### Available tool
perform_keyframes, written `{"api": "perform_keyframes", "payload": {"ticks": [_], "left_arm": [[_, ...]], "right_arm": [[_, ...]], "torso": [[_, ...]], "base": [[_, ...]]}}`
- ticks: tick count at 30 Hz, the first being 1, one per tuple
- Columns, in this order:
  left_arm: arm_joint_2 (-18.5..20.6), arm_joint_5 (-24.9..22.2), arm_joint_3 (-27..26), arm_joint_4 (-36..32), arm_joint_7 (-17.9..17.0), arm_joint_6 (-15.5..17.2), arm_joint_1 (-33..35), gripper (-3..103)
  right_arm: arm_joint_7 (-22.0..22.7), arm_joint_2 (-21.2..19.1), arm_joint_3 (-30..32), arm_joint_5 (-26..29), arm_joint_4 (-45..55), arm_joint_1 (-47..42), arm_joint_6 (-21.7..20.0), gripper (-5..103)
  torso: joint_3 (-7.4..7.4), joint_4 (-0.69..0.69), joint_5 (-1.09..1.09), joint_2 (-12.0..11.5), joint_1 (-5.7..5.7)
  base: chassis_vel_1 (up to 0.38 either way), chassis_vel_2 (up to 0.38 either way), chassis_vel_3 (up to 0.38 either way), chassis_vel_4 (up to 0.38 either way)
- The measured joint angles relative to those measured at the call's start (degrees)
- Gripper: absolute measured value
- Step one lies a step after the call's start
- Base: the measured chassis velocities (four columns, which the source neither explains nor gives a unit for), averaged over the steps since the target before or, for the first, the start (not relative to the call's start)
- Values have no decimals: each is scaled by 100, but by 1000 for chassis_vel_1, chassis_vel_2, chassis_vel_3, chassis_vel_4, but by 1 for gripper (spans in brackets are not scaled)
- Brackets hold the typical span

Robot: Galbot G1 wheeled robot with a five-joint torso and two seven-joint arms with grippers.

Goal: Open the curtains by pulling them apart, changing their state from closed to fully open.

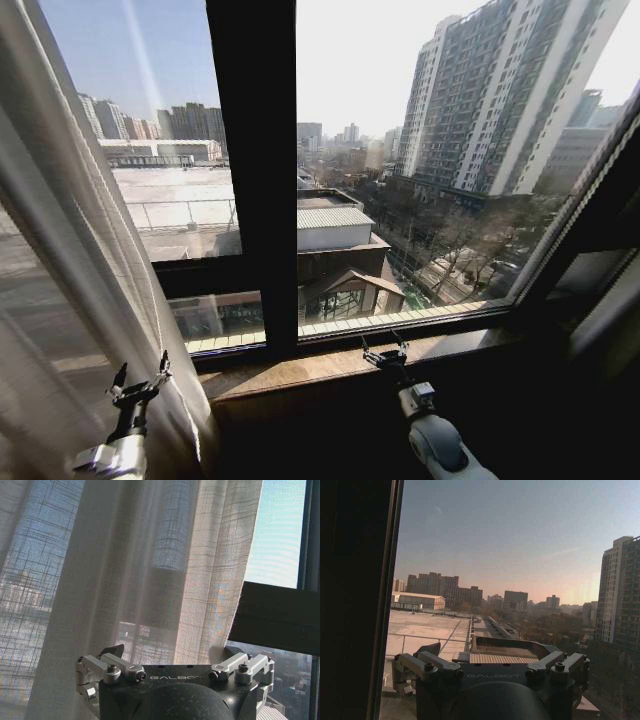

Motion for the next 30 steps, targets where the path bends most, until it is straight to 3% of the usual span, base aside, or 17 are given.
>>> {"api": "perform_keyframes", "payload": {"ticks": [30], "left_arm": [[0, 0, 0, 0, 0, 0, 0, 100]], "right_arm": [[0, 0, 0, 0, 0, 0, 0, 100]], "torso": [[0, 0, 0, 0, 0]], "base": [[0, 0, 0, 0]]}}
